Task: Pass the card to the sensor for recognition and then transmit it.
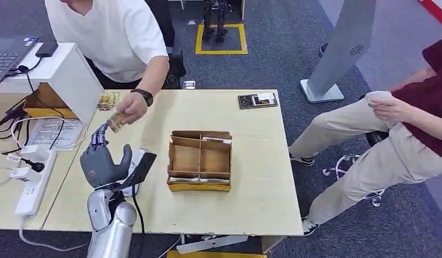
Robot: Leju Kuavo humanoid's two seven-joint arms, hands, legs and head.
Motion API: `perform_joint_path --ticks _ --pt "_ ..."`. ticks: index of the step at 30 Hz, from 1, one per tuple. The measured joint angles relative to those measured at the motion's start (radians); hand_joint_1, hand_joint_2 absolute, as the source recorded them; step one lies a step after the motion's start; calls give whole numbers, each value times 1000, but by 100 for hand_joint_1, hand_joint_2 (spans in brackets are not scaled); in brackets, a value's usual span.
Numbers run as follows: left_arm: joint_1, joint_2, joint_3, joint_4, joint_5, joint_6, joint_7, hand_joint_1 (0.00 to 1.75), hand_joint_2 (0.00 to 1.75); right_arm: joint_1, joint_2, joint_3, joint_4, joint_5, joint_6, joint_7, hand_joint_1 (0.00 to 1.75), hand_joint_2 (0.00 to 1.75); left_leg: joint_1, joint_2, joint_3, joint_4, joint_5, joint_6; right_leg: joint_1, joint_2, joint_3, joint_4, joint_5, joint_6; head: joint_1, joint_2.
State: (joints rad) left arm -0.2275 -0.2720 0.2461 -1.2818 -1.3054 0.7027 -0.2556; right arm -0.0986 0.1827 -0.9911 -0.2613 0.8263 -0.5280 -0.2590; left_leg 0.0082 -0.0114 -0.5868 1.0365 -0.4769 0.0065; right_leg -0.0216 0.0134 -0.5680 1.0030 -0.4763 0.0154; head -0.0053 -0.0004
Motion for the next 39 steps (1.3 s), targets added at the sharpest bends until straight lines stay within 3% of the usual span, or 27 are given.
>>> perform_joint_path --ticks 13,14,20,27,33,39 --pt "0 -4 -6 -5 97 0 -103 0 0 1 0 0 0 -11 -3 -10 0 175 0 0 0 0 0 0 0 0 0 0 0 0 0 0" --pt "0 -5 -8 -9 106 0 -114 0 175 2 0 0 0 -12 -3 -10 0 175 0 0 0 0 0 0 0 0 0 0 0 0 0 0" --pt "3 -5 -26 -46 223 0 -206 0 175 7 0 -1 0 -18 -6 -19 0 175 0 0 0 0 0 0 0 0 0 0 0 0 0 0" --pt "14 -8 -46 -81 343 0 -267 0 175 12 0 -3 0 -24 -14 -19 0 175 0 0 -1 0 0 0 0 0 0 0 0 0 0 0" --pt "64 -1 -127 -139 343 0 -291 0 175 15 0 -8 0 -30 -16 -20 0 175 0 0 -1 0 0 0 0 0 0 0 0 0 0 0" --pt "130 5 -186 -204 272 0 -327 0 175 19 0 -11 0 -30 -17 -20 0 175 0 0 -1 0 0 0 0 0 0 0 0 0 0 0"
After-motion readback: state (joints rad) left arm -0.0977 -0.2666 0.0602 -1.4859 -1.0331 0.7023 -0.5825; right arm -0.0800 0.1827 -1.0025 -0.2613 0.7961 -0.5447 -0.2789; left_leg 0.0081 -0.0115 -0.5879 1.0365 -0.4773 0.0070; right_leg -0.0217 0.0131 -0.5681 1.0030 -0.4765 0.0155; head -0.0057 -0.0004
